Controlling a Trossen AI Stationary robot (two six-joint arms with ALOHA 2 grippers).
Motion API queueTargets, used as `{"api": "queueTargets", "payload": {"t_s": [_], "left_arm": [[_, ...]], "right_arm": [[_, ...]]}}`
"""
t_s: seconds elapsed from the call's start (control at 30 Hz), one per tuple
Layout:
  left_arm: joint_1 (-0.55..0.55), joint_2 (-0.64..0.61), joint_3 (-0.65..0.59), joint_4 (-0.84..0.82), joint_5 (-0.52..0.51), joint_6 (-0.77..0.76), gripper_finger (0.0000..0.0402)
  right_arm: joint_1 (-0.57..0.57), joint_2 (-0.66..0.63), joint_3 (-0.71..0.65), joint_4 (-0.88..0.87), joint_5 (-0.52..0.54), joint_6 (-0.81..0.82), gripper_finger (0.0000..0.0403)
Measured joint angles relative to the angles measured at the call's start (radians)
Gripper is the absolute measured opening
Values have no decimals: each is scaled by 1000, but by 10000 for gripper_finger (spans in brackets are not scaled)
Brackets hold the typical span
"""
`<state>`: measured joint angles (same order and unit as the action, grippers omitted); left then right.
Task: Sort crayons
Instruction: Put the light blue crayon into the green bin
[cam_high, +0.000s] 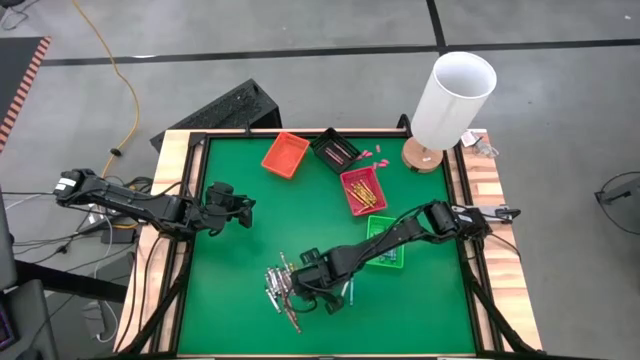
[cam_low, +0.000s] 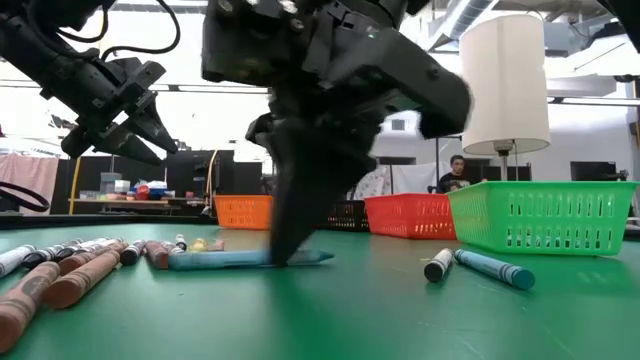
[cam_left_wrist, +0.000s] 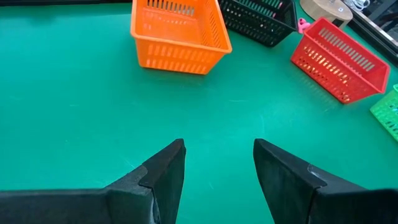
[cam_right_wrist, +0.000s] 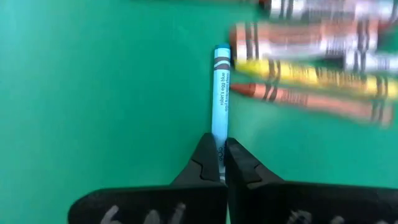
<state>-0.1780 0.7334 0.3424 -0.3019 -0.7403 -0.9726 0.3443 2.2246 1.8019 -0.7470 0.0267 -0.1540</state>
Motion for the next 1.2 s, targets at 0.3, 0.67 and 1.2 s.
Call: {"api": "queueTargets", "payload": {"t_s": [0.3, 0.67, 1.2], "left_arm": [[0, 0, 0, -2, 0, 0, 180], [0, 0, 0, -29, 0, 0, 180], [0, 0, 0, -56, -6, 10, 180]], "right_arm": [[0, 0, 164, -218, 29, 24, 3], [-29, 0, 442, -672, 38, 413, 3], [-68, -215, 532, -823, 162, 808, 2]]}}
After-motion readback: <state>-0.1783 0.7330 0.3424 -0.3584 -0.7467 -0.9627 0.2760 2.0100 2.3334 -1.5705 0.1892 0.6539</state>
